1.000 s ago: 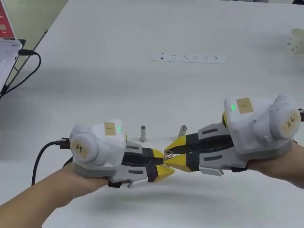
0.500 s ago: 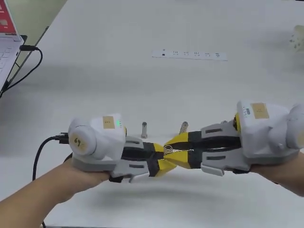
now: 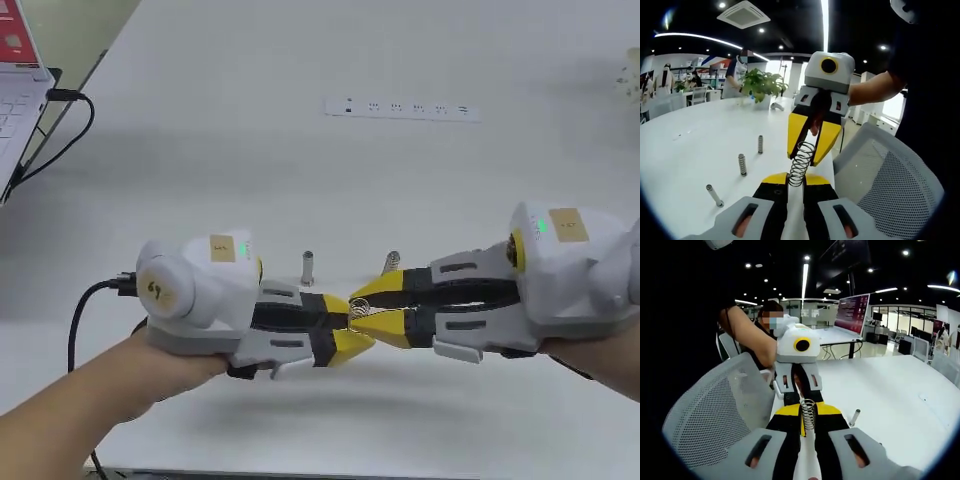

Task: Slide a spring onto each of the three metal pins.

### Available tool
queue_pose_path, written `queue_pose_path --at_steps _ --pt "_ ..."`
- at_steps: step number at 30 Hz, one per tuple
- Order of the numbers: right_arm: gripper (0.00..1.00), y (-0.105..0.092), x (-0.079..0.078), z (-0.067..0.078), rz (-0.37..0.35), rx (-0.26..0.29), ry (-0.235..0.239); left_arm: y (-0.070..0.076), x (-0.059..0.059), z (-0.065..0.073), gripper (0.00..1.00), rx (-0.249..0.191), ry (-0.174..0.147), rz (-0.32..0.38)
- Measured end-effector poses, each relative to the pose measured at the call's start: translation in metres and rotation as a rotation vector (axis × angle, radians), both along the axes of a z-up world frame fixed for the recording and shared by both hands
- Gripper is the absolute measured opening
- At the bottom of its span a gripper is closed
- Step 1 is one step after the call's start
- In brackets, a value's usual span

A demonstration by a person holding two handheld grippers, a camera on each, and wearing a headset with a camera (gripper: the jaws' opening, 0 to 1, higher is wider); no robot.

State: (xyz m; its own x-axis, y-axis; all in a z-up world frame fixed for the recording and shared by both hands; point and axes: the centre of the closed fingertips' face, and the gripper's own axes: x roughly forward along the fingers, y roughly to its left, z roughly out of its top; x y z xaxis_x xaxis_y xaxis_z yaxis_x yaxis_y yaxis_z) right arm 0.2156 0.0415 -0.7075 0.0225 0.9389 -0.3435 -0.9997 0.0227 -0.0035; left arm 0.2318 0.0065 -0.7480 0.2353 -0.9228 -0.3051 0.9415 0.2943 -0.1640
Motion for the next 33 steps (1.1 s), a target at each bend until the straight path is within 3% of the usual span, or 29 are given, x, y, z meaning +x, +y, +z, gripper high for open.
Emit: queue_pose_path --at_steps 11,15,33 --pt "0.06 -0.001 0.0 0.006 -0.001 0.05 0.0 0.001 -0.001 0.006 0.02 -0.017 0.006 0.009" --pt "0.06 0.0 -0.001 0.008 0.01 0.043 -0.023 0.001 -0.001 0.008 0.02 -0.018 0.002 0.01" --pt "0.06 0.001 0.004 0.012 0.004 0.032 -0.035 0.003 0.003 0.014 0.03 -0.032 -0.036 0.031"
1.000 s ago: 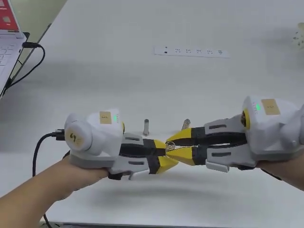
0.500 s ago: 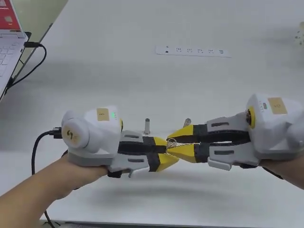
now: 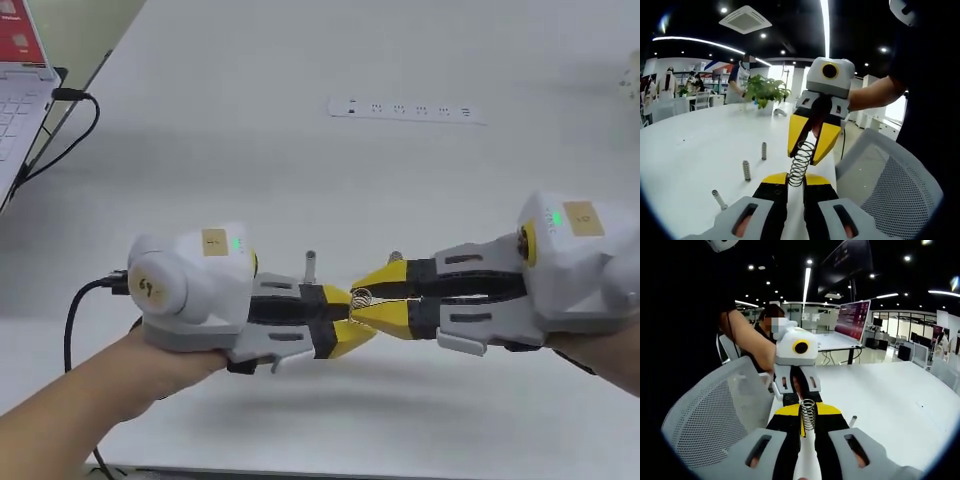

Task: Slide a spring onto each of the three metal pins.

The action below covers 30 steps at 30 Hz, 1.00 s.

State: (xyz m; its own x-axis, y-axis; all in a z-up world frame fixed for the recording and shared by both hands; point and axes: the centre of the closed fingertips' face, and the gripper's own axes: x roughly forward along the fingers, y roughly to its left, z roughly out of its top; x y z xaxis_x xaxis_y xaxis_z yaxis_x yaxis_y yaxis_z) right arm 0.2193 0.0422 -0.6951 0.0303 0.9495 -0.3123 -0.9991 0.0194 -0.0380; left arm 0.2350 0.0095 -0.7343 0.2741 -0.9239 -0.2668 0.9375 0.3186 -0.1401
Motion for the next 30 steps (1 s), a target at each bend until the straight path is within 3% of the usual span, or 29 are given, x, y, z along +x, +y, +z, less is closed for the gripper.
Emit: queue_pose_path --at_steps 8,14,24,30 --pt "0.06 -0.001 0.002 0.003 -0.007 0.006 -0.006 0.0 0.003 0.004 0.03 -0.018 0.0 0.014" --pt "0.06 0.0 0.001 0.001 -0.005 0.003 -0.003 0.003 0.002 -0.003 0.04 0.002 0.033 0.03" --pt "0.06 0.001 0.005 0.002 -0.022 0.005 0.01 0.009 0.005 -0.009 0.16 0.014 0.03 0.07" --pt "0.06 0.0 0.007 0.001 -0.028 0.001 0.011 0.02 0.009 -0.012 0.23 0.024 0.026 0.108"
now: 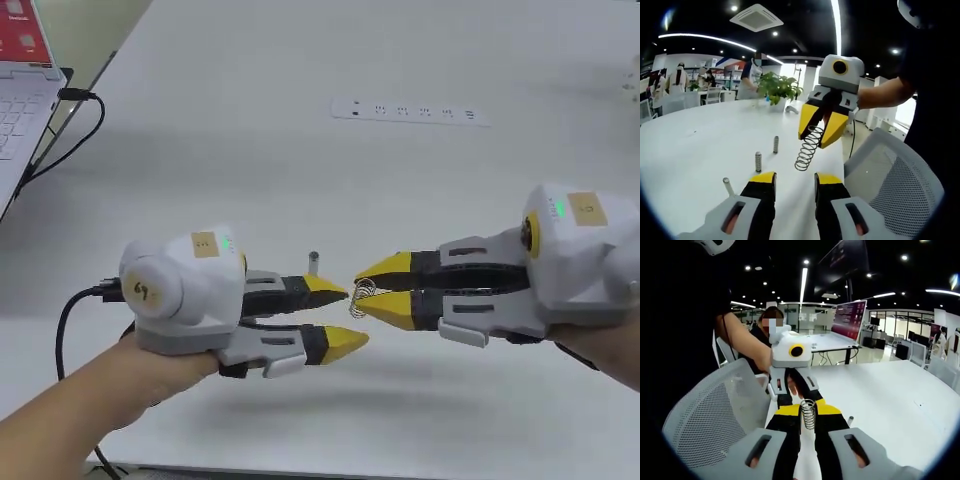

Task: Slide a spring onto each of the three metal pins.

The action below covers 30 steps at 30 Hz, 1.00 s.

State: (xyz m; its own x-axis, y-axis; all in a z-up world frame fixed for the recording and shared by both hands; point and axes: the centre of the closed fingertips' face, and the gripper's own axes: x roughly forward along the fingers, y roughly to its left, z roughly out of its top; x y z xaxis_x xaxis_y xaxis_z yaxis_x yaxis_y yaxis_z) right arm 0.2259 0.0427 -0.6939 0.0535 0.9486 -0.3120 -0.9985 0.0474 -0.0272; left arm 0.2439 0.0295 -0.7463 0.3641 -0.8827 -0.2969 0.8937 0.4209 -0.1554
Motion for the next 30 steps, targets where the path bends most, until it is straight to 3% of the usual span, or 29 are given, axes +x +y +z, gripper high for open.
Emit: queue_pose_path --at_steps 14,18,22,28,30 --pt "0.06 -0.002 0.007 0.0 -0.023 -0.009 -0.006 0.028 0.007 -0.005 0.35 0.031 -0.008 0.069" --pt "0.06 -0.003 0.01 -0.002 -0.032 -0.013 -0.005 0.038 0.009 -0.006 0.45 0.031 -0.01 0.104" --pt "0.06 -0.003 0.011 -0.003 -0.033 -0.018 -0.009 0.051 0.01 -0.01 0.47 0.037 -0.002 0.135" --pt "0.07 -0.002 0.015 -0.003 -0.047 -0.017 -0.009 0.062 0.01 -0.014 0.58 0.05 0.001 0.164" --pt "0.07 -0.003 0.017 -0.002 -0.052 -0.019 -0.012 0.066 0.01 -0.016 0.64 0.042 0.016 0.178"
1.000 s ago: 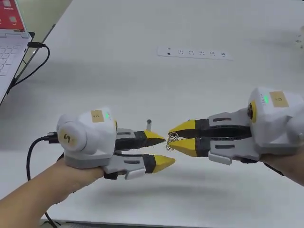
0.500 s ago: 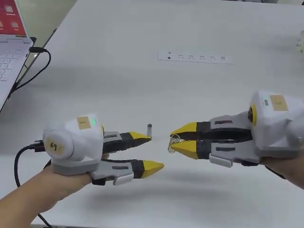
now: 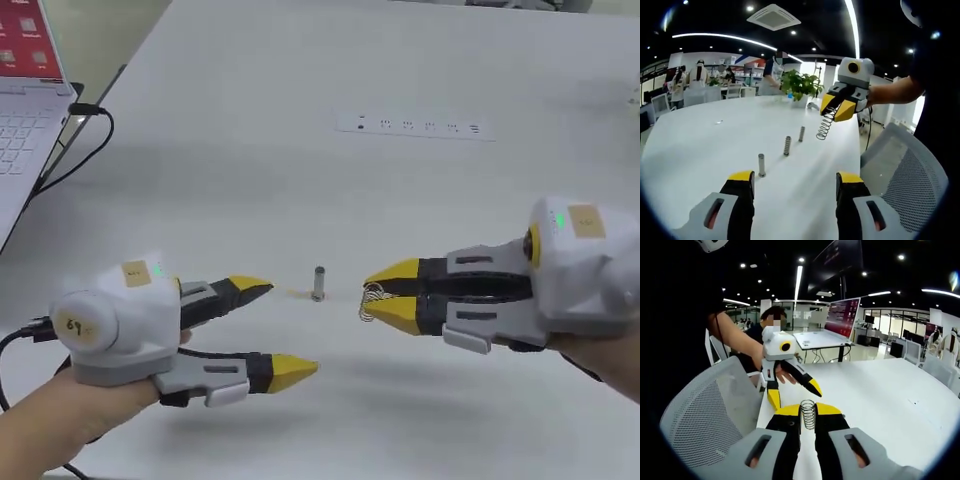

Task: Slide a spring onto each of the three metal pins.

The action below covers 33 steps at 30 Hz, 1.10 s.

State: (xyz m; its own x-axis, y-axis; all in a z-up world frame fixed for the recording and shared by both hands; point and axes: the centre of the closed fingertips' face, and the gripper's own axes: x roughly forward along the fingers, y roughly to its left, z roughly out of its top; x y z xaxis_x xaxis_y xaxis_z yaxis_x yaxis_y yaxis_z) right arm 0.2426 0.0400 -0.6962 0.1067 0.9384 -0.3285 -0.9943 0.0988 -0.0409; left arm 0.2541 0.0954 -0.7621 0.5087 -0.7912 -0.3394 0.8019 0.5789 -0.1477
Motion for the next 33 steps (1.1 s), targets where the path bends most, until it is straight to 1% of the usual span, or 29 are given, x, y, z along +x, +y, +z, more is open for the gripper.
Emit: queue_pose_path --at_steps 1,2,4,5,6,9,12,14,15,20,25,27,28,33 --pt "0.07 0.0 0.0 0.0 -0.002 0.002 0.003 0.001 0.0 -0.001 0.67 -0.005 0.006 0.007" --pt "0.07 0.0 0.001 0.001 -0.007 0.004 0.002 0.003 0.001 -0.001 0.71 -0.003 0.003 0.018" --pt "0.07 -0.001 0.002 0.001 -0.013 0.004 0.002 0.007 0.002 -0.003 0.82 0.0 0.003 0.042" --pt "0.07 -0.002 0.003 0.0 -0.018 0.003 0.002 0.009 0.003 -0.003 0.85 0.005 0.003 0.053" --pt "0.07 -0.002 0.004 0.0 -0.023 0.002 0.001 0.011 0.004 -0.004 0.88 0.011 -0.002 0.062" --pt "0.07 -0.002 0.006 -0.001 -0.032 0.002 0.003 0.018 0.005 -0.003 0.98 0.004 -0.015 0.093" --pt "0.07 -0.001 0.005 -0.003 -0.033 0.001 0.009 0.022 0.004 -0.005 0.98 0.01 -0.019 0.094" --pt "0.07 -0.001 0.005 -0.004 -0.033 -0.004 0.01 0.024 0.002 -0.007 0.98 0.033 -0.024 0.088" --pt "0.07 0.0 0.006 -0.005 -0.033 -0.003 0.011 0.024 0.002 -0.008 0.98 0.034 -0.026 0.088" --pt "0.07 0.002 0.009 -0.005 -0.039 -0.007 0.004 0.028 0.001 -0.007 0.98 0.017 -0.026 0.104" --pt "0.07 0.006 0.015 -0.003 -0.055 -0.002 -0.004 0.03 -0.001 -0.006 0.98 0.007 -0.026 0.116" --pt "0.07 0.009 0.02 -0.002 -0.074 0.01 0.002 0.032 -0.001 -0.004 0.98 -0.002 -0.025 0.121" --pt "0.07 0.011 0.023 -0.002 -0.088 0.016 0.019 0.032 0.0 -0.004 0.98 -0.005 -0.025 0.124" --pt "0.07 0.018 0.031 -0.004 -0.113 0.028 0.021 0.036 -0.001 -0.005 0.98 -0.005 -0.024 0.129"
